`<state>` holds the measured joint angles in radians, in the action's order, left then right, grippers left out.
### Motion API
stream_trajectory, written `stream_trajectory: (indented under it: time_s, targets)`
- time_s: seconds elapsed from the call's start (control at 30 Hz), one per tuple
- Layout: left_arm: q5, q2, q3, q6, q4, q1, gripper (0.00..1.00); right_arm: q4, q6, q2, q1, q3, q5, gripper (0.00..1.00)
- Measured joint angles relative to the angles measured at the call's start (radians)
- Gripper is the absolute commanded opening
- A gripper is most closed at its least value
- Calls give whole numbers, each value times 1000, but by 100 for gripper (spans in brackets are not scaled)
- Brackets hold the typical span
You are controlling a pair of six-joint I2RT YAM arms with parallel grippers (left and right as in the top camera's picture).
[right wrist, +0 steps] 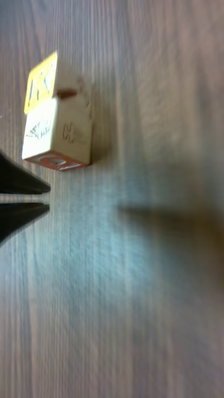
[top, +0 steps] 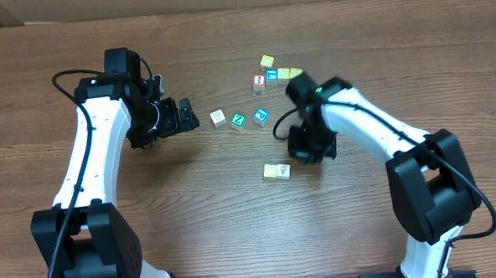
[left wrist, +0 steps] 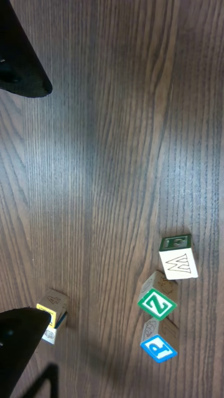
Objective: Flip 5 blocks
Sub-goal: 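Lift the right gripper and move it over the blue P block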
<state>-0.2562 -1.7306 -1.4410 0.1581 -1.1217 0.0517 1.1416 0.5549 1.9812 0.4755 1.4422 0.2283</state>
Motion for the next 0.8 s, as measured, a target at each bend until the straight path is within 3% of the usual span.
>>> stream_trajectory:
  time_s: [0.03, 0.1, 0.17, 0.4, 0.8]
  targets:
    - [0, 0, 0, 0, 0, 0, 100, 7, -6, 0, -11, 30, -2, 24]
    - [1, 0, 0, 0, 0, 0, 100, 21, -25, 0, -29, 110, -8, 44]
    - [0, 0, 0, 0, 0, 0, 100, 21, -69, 0, -44, 221, -31, 49]
    - [3, 0, 0, 0, 0, 0, 100, -208, -274, -4, -14, 346, -108, 52]
    - [3, 0, 0, 0, 0, 0, 100, -266, -522, 137, 109, 346, -143, 51]
